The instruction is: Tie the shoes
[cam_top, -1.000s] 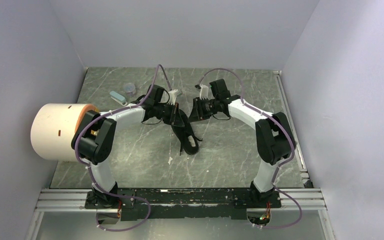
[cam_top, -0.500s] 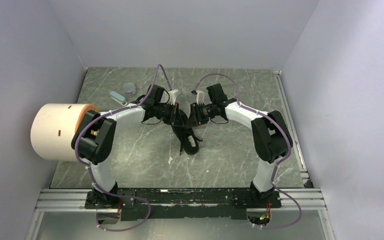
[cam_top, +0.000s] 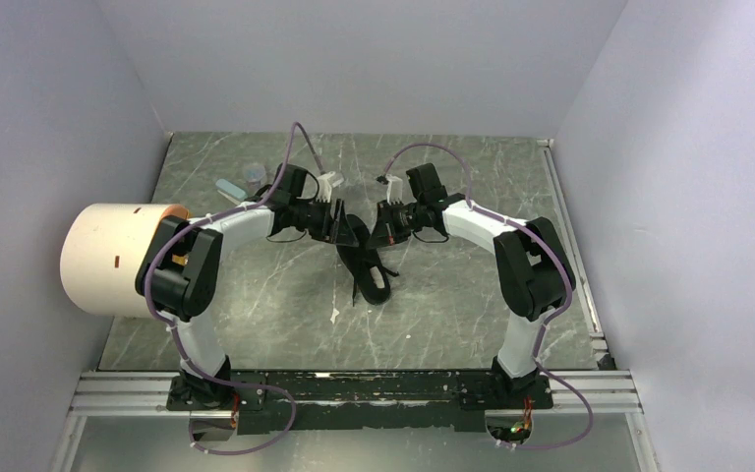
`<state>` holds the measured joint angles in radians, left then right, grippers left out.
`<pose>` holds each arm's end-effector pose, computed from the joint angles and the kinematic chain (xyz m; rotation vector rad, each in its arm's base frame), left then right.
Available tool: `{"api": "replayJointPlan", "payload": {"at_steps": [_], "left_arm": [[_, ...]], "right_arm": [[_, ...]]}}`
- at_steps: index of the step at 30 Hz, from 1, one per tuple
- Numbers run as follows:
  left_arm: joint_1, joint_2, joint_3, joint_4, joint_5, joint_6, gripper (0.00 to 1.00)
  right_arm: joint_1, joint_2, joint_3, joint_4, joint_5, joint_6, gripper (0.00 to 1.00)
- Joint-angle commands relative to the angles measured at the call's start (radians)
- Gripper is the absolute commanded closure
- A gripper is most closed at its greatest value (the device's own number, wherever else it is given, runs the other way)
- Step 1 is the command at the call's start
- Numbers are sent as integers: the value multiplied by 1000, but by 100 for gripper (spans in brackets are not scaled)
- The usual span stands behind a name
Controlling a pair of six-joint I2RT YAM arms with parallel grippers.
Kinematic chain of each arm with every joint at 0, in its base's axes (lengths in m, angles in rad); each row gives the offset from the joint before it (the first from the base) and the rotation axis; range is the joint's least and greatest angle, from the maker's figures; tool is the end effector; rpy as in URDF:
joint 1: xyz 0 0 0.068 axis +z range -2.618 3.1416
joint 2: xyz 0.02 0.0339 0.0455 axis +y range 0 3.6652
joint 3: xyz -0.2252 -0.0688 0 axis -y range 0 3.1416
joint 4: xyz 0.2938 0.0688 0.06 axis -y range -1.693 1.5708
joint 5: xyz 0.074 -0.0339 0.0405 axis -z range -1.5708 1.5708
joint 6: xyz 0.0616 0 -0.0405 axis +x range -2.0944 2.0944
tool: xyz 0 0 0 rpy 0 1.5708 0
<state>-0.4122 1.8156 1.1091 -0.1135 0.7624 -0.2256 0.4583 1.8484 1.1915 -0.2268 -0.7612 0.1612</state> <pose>0.3658 -0.2064 0.1002 0.5998 2.3495 -1.2075 0.3635 0.2267 0.1065 -0.7109 2.3762 1.2033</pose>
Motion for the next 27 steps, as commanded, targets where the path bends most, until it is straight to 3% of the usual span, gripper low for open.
{"api": "replayJointPlan", "payload": {"at_steps": [1, 7, 13, 22, 27], "left_arm": [[8, -38, -15, 11, 71, 61, 33], [-16, -64, -46, -1, 69, 144, 19], [-68, -111, -91, -7, -63, 243, 7], [-105, -131, -134, 42, -139, 282, 9], [-114, -120, -118, 14, -194, 312, 15]], "right_arm": [[-1, 3, 4, 22, 9, 6, 100], [-2, 5, -4, 44, -17, 28, 100], [-2, 5, -6, 49, -26, 31, 100], [-3, 1, -12, 51, -27, 32, 100], [-3, 2, -10, 53, -32, 34, 100]]}}
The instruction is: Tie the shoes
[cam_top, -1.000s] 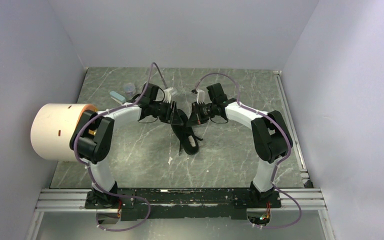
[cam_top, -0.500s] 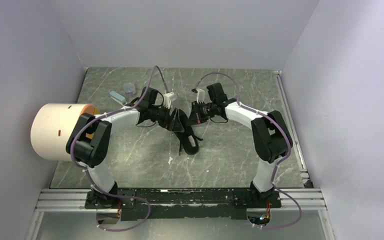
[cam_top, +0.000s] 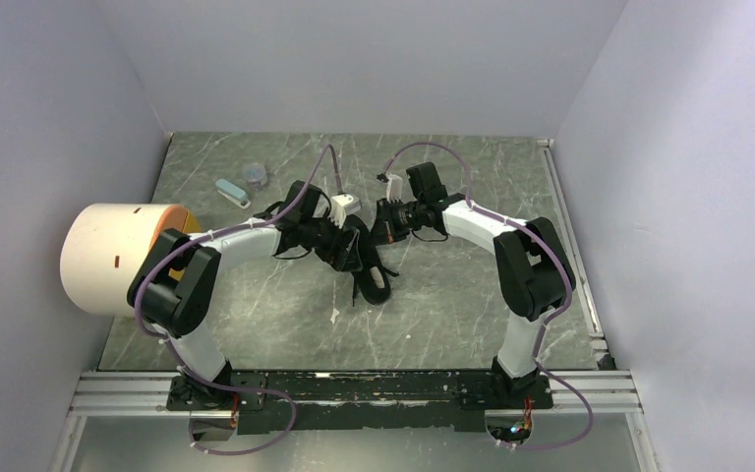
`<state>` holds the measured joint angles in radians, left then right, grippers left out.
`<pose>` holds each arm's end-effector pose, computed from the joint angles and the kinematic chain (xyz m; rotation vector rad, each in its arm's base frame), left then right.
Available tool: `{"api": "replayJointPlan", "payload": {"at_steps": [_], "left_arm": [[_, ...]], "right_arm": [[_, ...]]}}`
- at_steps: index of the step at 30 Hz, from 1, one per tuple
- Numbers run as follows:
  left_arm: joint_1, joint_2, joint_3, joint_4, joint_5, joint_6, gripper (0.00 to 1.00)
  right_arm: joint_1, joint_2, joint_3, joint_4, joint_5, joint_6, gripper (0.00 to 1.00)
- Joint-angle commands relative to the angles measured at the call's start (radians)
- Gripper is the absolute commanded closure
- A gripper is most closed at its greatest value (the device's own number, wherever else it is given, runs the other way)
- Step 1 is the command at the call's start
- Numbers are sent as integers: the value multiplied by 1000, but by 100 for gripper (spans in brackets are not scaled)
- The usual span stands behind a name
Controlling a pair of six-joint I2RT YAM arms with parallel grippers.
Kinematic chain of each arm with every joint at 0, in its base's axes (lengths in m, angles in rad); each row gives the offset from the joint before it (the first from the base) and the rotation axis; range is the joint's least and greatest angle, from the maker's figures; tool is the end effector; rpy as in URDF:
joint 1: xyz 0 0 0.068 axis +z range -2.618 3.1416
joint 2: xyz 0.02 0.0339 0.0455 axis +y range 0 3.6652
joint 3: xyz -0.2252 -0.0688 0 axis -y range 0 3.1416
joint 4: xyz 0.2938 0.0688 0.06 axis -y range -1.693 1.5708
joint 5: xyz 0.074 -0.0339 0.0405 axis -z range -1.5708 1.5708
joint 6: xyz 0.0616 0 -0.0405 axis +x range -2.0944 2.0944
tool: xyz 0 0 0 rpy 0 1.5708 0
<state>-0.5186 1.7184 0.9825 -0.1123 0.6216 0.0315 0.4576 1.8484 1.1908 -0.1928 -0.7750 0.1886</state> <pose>0.3237 -0.2261 0.0904 0.9382 2.2450 -0.9730 0.3656 0.2281 0.1093 -0.6948 2.3538 1.2289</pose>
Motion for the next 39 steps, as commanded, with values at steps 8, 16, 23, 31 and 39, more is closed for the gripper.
{"api": "replayJointPlan", "payload": {"at_steps": [8, 16, 23, 31, 39], "left_arm": [[-7, 5, 42, 72, -17, -3, 31], [-8, 46, 86, 69, 25, -25, 55], [-6, 75, 103, 66, 18, -72, 70], [17, 66, 78, 136, 44, -144, 87], [17, 93, 76, 170, 86, -203, 95]], "right_arm": [[-2, -4, -20, 19, -18, 4, 100], [1, -5, -16, 24, -27, 8, 100], [2, -17, -33, 30, -27, 11, 100], [2, -42, -71, 54, -42, 27, 100], [13, -61, -107, 150, -97, 87, 100]]}}
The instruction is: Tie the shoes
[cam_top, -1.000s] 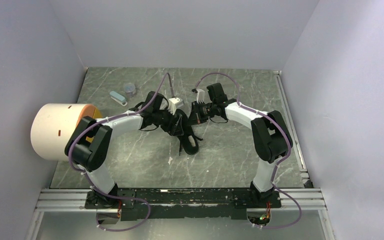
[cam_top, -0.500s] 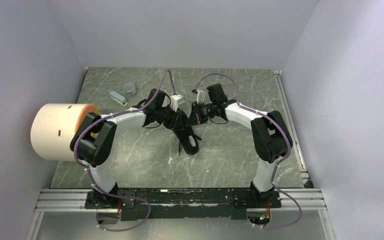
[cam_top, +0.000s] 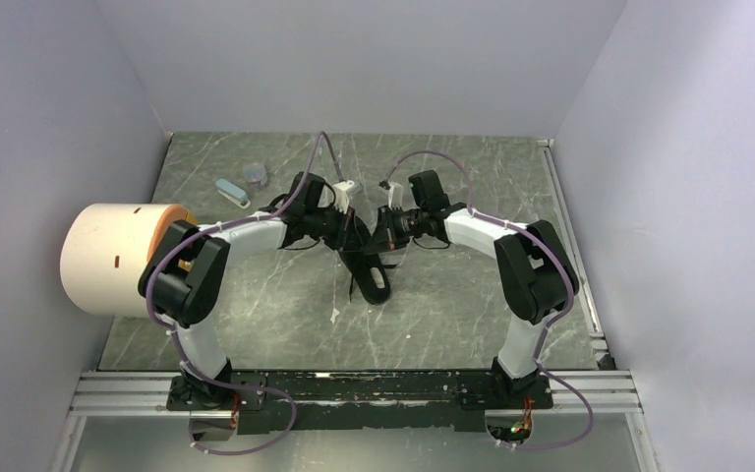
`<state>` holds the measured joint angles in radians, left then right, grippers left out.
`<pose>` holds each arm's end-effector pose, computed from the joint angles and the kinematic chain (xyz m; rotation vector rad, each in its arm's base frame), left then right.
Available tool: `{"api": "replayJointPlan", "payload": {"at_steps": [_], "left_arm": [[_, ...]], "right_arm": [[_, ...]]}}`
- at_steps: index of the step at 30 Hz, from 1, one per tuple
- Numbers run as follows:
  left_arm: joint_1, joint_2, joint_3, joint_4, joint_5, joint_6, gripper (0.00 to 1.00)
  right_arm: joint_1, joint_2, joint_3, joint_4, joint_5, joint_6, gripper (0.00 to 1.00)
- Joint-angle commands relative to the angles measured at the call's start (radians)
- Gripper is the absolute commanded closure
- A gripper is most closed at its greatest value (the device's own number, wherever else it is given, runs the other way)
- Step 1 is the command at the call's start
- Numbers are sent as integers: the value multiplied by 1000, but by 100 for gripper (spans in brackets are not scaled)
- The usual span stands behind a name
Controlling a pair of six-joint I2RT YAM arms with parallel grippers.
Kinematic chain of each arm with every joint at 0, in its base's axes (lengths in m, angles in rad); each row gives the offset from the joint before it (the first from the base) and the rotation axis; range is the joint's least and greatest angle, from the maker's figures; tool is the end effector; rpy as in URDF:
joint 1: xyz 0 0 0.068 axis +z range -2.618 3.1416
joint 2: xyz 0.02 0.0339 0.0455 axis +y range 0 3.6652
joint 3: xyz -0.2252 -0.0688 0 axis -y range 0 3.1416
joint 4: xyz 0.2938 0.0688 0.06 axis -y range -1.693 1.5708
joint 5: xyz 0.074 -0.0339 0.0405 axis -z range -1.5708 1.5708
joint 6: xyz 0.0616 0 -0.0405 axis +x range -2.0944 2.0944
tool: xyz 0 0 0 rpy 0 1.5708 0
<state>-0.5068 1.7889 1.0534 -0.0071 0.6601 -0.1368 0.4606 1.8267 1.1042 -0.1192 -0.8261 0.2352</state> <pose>0.3464 -0.2355 0.0978 0.7758 2.2326 -1.0845 0.3509 0.2247 0.0958 -0.6741 2.3584 1.3115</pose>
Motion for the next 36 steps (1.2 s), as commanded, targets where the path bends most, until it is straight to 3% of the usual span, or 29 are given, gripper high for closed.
{"api": "replayJointPlan", "payload": {"at_steps": [1, 11, 19, 24, 27, 29, 36], "left_arm": [[6, 22, -1, 75, 53, -41, 95], [33, 80, -117, 420, 224, -287, 95], [67, 100, -197, 535, 260, -347, 95], [84, 113, -207, 559, 274, -355, 95], [86, 116, -208, 573, 281, -362, 95], [88, 113, -209, 574, 284, -363, 95], [90, 110, -201, 550, 284, -346, 95]], "right_arm": [[11, -41, -24, 85, -52, 52, 100], [42, -36, -95, 300, -121, 258, 100], [11, -117, -40, 90, -47, 143, 59], [-79, -179, 3, -62, 24, 42, 45], [-106, -161, 32, -118, 135, 6, 45], [-103, -105, 78, -172, 165, -35, 54], [-92, 20, 89, -118, 92, -42, 74]]}}
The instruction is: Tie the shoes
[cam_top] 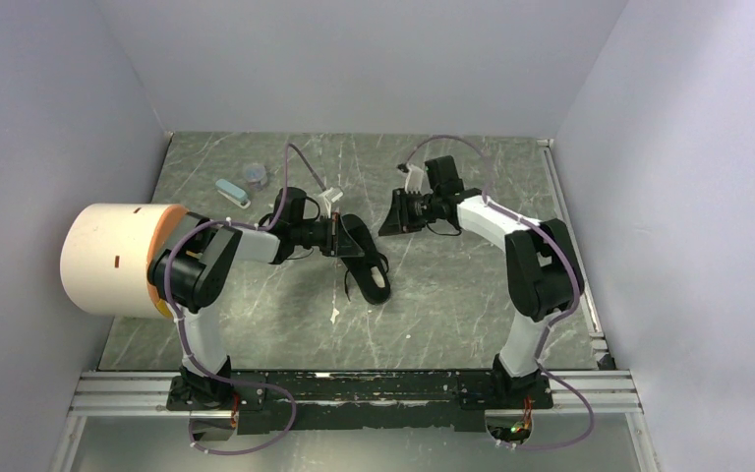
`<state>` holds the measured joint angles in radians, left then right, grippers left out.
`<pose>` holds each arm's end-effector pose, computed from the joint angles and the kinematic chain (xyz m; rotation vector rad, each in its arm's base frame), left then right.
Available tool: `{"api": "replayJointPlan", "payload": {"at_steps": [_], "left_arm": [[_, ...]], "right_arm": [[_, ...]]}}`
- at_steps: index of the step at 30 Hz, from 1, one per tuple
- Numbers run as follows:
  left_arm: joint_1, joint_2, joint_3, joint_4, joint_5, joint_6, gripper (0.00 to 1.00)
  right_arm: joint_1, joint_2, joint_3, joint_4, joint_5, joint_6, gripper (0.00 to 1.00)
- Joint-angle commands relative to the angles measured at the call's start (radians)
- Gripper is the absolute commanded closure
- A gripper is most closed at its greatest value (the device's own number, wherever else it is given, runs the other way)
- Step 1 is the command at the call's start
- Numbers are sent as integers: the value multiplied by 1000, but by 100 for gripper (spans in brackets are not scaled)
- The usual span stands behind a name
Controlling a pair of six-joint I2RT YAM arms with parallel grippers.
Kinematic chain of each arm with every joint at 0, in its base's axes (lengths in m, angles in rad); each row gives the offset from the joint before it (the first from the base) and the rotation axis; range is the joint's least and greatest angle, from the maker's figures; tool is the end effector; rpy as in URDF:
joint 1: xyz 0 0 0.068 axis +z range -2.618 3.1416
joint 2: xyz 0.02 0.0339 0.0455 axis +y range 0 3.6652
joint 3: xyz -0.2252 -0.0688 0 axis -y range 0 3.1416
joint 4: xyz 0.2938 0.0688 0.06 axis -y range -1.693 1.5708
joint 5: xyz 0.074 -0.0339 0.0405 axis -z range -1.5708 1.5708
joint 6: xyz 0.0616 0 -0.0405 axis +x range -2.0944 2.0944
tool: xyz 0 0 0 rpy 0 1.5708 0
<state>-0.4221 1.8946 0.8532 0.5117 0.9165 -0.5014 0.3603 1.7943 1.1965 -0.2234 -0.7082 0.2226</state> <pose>0.3339 -0.2036 0.0474 0.5204 2.1647 -1.4933 0.3872 0.1887 0.1289 -0.5120 2.3640 1.1181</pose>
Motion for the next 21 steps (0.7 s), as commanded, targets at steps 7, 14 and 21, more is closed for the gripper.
{"api": "replayJointPlan", "payload": {"at_steps": [7, 14, 21], "left_arm": [[5, 0, 5, 38, 22, 13, 95], [5, 3, 27, 27, 23, 14, 95], [6, 10, 39, 11, 26, 22, 95]], "right_arm": [[65, 112, 4, -12, -64, -67, 79], [74, 111, -30, 38, -123, -42, 79], [75, 71, -67, 86, -167, -23, 78]]}}
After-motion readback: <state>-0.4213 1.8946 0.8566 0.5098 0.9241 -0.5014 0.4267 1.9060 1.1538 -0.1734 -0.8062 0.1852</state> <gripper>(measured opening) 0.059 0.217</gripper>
